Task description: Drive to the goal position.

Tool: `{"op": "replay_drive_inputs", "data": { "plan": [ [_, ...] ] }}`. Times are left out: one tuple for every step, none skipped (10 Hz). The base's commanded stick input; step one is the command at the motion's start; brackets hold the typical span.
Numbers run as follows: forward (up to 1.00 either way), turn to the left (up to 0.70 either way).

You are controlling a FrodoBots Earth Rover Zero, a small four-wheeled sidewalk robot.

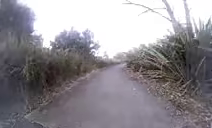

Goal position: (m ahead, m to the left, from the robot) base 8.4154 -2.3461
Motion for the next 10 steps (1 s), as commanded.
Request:
{"op": "replay_drive_inputs", "data": {
  "plan": [
    [0.7, -0.35],
    [0.7, -0.35],
    [0.7, 0.0],
    [0.7, 0.0],
    [0.7, 0.0],
    [0.7, 0.0],
    [0.7, 0.0],
    [0.7, 0.0],
    [0.7, 0.0],
    [0.7, 0.0]
  ]
}}
